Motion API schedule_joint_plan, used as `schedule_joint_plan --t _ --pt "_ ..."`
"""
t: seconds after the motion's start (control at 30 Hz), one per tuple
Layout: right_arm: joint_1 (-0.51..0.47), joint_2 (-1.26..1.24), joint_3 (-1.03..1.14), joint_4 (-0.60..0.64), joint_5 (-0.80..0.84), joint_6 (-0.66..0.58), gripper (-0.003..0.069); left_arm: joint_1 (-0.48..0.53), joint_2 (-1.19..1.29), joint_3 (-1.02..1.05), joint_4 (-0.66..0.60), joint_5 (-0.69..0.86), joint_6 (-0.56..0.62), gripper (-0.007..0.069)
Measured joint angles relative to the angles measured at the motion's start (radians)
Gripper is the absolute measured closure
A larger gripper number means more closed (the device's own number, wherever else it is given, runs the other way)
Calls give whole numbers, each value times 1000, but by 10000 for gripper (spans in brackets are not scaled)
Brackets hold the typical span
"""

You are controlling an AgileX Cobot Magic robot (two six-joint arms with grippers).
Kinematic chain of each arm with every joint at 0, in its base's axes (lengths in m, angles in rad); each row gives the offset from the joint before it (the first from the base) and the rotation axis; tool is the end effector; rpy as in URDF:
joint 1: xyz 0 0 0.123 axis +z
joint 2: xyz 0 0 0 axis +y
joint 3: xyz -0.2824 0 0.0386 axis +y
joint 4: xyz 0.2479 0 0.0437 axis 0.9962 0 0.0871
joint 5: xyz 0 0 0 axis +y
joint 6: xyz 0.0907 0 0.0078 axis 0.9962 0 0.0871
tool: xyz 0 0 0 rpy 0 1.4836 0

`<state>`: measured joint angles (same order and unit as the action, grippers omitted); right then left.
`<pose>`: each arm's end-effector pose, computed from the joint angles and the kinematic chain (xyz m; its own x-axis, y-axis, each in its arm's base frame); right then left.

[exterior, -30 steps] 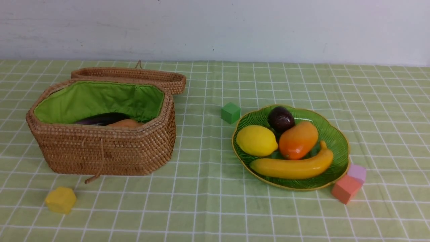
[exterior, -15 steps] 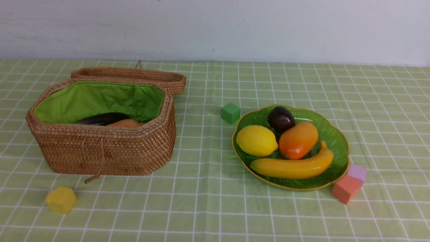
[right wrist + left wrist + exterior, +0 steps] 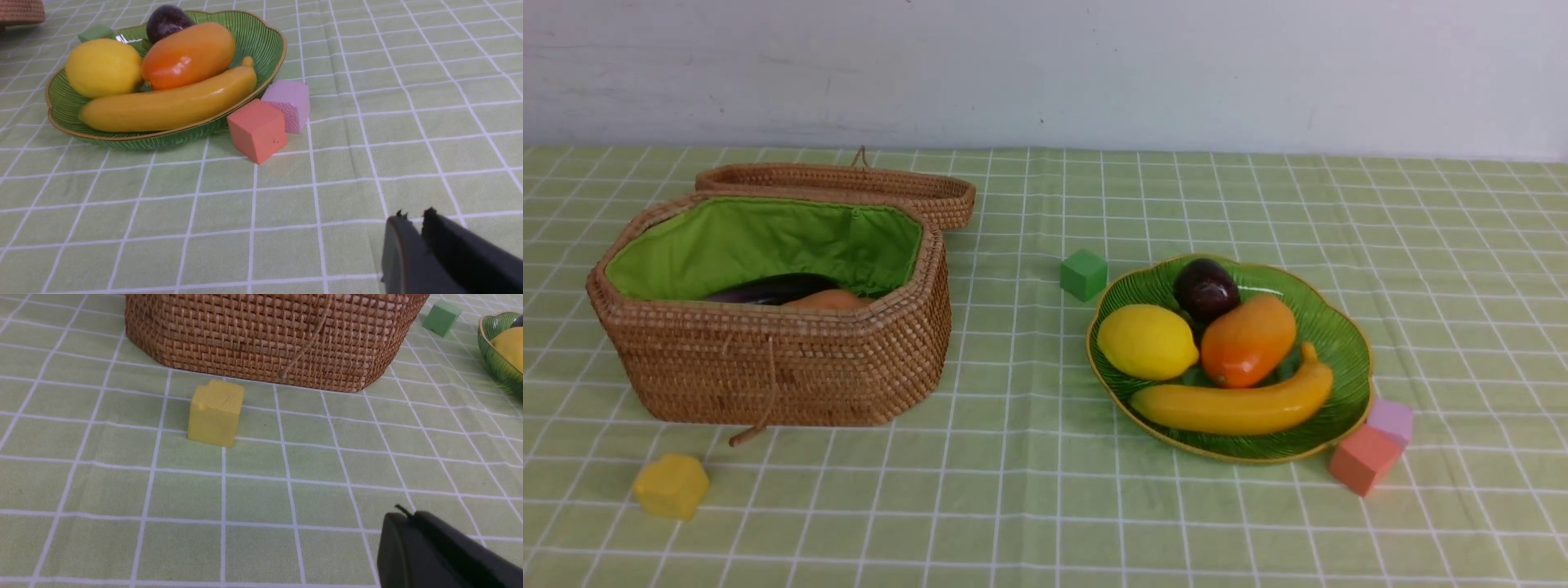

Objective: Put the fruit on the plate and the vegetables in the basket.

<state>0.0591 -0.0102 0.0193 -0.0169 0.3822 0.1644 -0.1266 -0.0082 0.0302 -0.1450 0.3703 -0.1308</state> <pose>0.0523 0.0025 0.1728 -0.3034 0.1305 -0.9439 -0.0082 0.9902 0.1395 0.0518 -0.0114 0.1704 -0.3304 -0.2227 -0.9172 0.0920 0.9596 -0.2661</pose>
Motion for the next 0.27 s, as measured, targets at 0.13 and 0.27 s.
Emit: schedule_joint_plan --t 0.13,0.27 --pt "0 0 0 0 0 0 582 0 0 0 0 0 0 634" --pt "0 0 0 0 0 0 579 0 0 0 0 0 0 631"
